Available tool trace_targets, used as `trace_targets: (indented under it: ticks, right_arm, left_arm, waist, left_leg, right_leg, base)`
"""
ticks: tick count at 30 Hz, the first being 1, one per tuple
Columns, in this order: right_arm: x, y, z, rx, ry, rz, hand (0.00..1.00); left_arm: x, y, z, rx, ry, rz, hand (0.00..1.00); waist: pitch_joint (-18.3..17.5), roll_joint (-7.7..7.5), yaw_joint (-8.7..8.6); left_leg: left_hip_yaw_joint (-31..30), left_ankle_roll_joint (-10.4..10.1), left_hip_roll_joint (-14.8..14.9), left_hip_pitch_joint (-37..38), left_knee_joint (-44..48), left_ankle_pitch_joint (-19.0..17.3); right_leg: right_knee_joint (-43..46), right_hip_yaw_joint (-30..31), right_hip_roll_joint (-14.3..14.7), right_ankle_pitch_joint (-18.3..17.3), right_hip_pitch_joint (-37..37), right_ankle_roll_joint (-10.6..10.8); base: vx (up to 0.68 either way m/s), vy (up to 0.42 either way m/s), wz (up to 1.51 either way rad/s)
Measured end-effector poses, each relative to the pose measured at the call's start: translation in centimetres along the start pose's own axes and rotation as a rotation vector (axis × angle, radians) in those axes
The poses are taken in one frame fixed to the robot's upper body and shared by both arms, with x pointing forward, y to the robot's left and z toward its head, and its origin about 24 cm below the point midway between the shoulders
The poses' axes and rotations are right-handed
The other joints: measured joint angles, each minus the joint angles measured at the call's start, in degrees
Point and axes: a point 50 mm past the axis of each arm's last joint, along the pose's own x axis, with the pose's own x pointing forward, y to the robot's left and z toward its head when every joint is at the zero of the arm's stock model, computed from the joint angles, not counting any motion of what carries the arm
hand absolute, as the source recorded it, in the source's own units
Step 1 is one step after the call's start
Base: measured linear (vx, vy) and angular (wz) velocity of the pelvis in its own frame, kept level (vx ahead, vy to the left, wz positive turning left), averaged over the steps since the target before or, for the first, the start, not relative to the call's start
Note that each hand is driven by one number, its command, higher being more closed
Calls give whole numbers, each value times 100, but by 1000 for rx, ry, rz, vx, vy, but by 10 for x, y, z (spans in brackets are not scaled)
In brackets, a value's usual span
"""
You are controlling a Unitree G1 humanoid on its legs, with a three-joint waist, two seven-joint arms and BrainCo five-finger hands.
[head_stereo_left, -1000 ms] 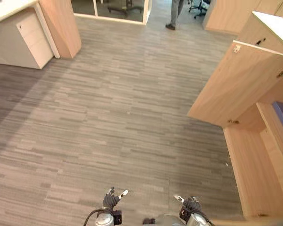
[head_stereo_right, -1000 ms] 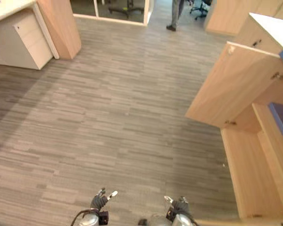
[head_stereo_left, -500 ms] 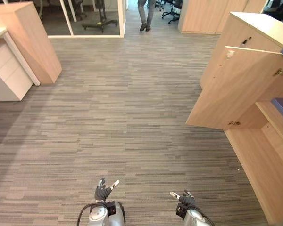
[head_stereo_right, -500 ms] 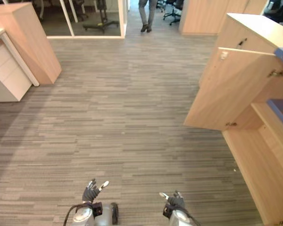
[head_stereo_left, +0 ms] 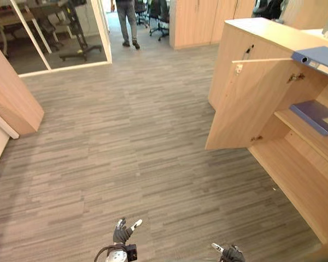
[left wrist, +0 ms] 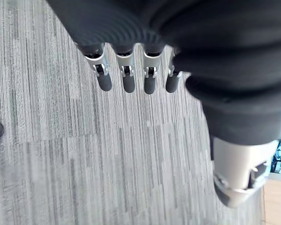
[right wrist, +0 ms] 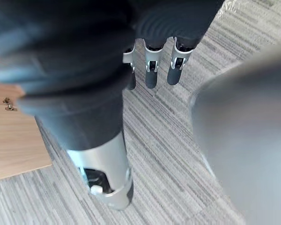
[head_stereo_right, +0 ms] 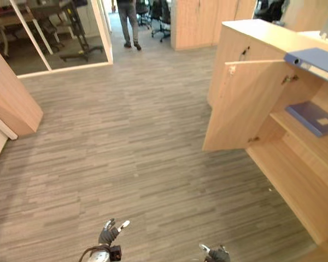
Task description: Walk over to the cabinet, pick up the folder, carry it to the office cabinet, place the folder inside the office cabinet, then close the office cabinet door
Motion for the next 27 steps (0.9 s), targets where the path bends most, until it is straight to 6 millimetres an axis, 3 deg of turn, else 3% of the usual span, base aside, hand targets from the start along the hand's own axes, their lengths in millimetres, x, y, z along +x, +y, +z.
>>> trace_targets:
  ticks: [2,4,7,9,10,11,12,16,19,21,23,24,26,27]
  right_arm:
    - [0,-1,0,9,-2,-4,0]
    - [1,0,3,22,-13,-4,0]
    - [0,6,5,27,-20,9,0]
    - [0,7,5,30,-24,11,0]
    - [1,4,8,38,-35,2,0]
    - [2,2,12,35,-46,-3,0]
    - [3,1,14,37,-51,-5,0]
    - [2,4,10,43,-40,0,0]
    - [0,7,8,46,-43,9,0]
    - [0,11,15,53,-68,25,0]
    - [-1,22,17,48,-72,60,0]
    - [-1,26,17,43,-72,70,0]
    - [-3,33,17,38,-73,90,0]
    - [-3,34,17,39,-70,93,0]
  left_arm:
    - [2,6,-2,4,16,15,0]
    - [3,8,-2,-14,24,27,0]
    - [6,10,0,-51,29,42,0]
    - [6,10,1,-81,29,54,0]
    - [6,5,0,-99,42,51,0]
    - [5,0,-2,-114,51,44,0]
    - [6,-1,-2,-112,56,39,0]
    - [6,1,-3,-121,71,44,0]
    - [7,5,2,-148,50,60,0]
    - [5,20,1,-228,38,132,0]
    - [2,29,-1,-272,33,177,0]
    - [2,30,-1,-279,30,181,0]
    - [2,32,0,-294,22,189,0]
    - [2,32,0,-297,21,192,0]
  waist:
    - [25,38,-36]
    - [106,71,-43]
    - [192,9,-42]
    - [214,-32,-40]
    - [264,0,-63]
    - [260,118,-64]
    - [289,145,-70]
    - [283,145,-103]
    - [237,143,-159]
    - [186,249,-39]
    - [187,250,65]
    - [184,255,82]
    - [200,211,180]
    - [211,215,195]
  left_leg:
    - [-74,9,166,202,-131,-14]
    - [-100,-34,406,392,-219,-37]
    - [-36,-198,515,751,-399,-140]
    - [-6,-333,490,825,-353,-307]
    - [-69,-344,551,934,-376,-434]
    - [-59,-313,657,941,-412,-468]
    - [-60,-303,728,988,-480,-499]
    - [-140,-351,1186,1080,-254,-504]
    - [-540,-672,1686,88,2166,-591]
    - [-934,-1103,1990,-970,4861,-350]
    - [-867,-1088,2066,-1367,5754,-358]
    - [-839,-1024,2057,-1472,5811,-397]
    - [-683,-679,2011,-1861,5443,-688]
    - [-693,-663,1967,-1923,5215,-799]
  right_leg:
    - [-58,-510,253,-580,-194,120]
    - [-475,-961,633,-827,-421,160]
    - [-1544,-1683,868,-735,-676,90]
    - [-2312,-2043,944,-344,-715,-109]
    - [-2308,-2108,1018,-78,-684,-419]
    - [-2314,-2200,1122,-234,-677,-381]
    - [-2189,-2232,1214,-457,-693,-386]
    - [-2225,-2436,1613,-886,-388,-448]
    - [-2965,-2503,2094,-828,177,-525]
    - [-3550,-2137,2613,-719,631,-598]
    - [-3866,-1720,2859,-662,972,-652]
    - [-3971,-1571,2907,-642,1050,-655]
    - [-4290,-966,2933,-533,1405,-615]
    - [-4328,-810,2906,-511,1489,-588]
  base:
    - [179,49,13]
    - [194,-55,13]
    - [187,-122,-5]
    - [212,-220,-2]
    - [240,-225,6]
    - [340,-267,5]
    - [267,-177,-2]
    - [387,-337,15]
    - [342,-298,5]
    - [313,-98,-81]
    - [304,7,-108]
    - [319,40,-119]
    - [296,69,-124]
    - [280,116,-132]
